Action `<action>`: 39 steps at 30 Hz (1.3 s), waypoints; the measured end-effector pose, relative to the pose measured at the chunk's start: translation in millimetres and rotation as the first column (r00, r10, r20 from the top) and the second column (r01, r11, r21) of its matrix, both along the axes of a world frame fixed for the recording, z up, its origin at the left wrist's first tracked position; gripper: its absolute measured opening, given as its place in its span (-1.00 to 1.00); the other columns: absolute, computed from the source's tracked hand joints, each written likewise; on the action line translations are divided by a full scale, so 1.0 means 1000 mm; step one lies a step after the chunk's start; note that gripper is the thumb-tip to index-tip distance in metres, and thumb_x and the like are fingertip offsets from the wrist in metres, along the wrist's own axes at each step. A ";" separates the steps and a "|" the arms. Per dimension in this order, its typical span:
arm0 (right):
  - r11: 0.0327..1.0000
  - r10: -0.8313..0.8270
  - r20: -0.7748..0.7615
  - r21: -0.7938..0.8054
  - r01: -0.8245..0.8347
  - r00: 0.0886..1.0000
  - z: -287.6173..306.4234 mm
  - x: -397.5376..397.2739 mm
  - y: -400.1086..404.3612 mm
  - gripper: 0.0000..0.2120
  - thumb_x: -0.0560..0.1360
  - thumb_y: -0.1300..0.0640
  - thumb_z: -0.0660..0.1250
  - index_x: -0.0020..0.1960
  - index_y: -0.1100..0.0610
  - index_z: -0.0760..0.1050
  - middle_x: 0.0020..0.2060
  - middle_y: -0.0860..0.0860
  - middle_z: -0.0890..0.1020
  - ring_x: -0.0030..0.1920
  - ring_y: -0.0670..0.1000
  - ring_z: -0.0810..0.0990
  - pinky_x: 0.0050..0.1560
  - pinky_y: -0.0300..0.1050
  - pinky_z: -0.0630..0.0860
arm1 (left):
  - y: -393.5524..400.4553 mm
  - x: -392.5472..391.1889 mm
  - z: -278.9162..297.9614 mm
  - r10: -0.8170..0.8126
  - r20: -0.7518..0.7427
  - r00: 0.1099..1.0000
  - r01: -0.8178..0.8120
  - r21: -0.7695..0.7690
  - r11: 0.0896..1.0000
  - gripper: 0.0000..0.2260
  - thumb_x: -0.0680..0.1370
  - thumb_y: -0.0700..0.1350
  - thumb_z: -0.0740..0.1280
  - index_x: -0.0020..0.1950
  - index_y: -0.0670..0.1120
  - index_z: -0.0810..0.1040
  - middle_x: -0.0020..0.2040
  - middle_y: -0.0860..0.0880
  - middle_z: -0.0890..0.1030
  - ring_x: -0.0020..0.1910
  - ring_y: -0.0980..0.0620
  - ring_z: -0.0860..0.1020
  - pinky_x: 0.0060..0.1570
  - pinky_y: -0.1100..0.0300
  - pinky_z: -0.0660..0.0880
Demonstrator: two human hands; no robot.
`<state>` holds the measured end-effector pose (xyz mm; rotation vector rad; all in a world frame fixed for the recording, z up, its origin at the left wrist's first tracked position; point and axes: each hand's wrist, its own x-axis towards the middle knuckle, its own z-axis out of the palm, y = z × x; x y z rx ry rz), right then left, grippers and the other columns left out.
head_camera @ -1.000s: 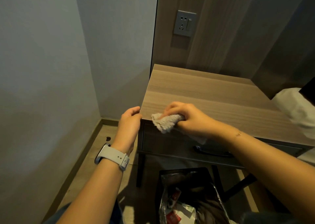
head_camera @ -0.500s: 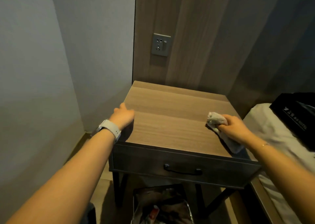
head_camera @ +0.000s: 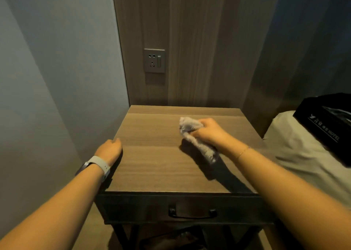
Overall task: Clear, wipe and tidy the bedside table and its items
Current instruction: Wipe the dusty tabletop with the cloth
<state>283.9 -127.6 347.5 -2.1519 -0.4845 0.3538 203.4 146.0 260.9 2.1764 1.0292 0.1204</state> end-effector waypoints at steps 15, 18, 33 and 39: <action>0.923 -0.116 0.455 -0.280 0.265 0.883 -0.065 0.108 0.049 -0.75 0.51 0.13 0.29 0.16 0.12 0.57 0.14 0.15 0.48 0.11 0.24 0.49 0.09 0.05 0.44 | 0.019 0.031 -0.015 -0.003 0.011 1.000 0.001 0.228 0.974 -0.47 0.67 0.09 -0.06 0.07 -0.24 0.56 0.07 -0.25 0.59 0.02 -0.22 0.52 0.02 0.02 0.43; 0.970 0.081 0.394 -0.242 0.018 0.916 -0.060 0.073 0.079 -0.80 0.49 0.10 0.34 0.08 0.11 0.61 -0.03 0.07 0.53 0.01 0.14 0.54 -0.05 -0.08 0.43 | 0.016 0.029 -0.010 0.003 0.030 1.000 -0.008 0.187 0.982 -0.48 0.66 0.14 -0.03 0.08 -0.21 0.57 0.08 -0.24 0.59 -0.02 -0.19 0.50 -0.01 0.04 0.41; 0.755 -0.494 0.377 -0.262 0.602 0.783 -0.050 0.200 -0.073 -0.82 0.47 0.28 0.30 0.05 0.20 0.59 -0.08 0.20 0.62 -0.02 0.23 0.58 -0.13 0.01 0.50 | 0.018 0.026 -0.011 0.072 0.179 0.981 -0.055 -0.096 0.994 -0.61 0.61 0.16 0.15 -0.33 0.01 0.49 -0.29 0.01 0.51 -0.25 -0.06 0.49 0.00 0.03 0.45; 0.878 -0.386 0.345 -0.147 0.456 0.855 -0.064 0.217 0.017 -0.76 0.50 0.20 0.32 0.15 0.16 0.59 0.04 0.18 0.64 0.12 0.21 0.57 0.13 0.10 0.52 | 0.018 0.025 -0.011 0.067 0.232 0.970 -0.042 -0.111 0.993 -0.69 0.62 0.12 0.15 -0.04 -0.05 0.58 0.18 -0.16 0.58 0.08 -0.16 0.51 0.09 0.06 0.39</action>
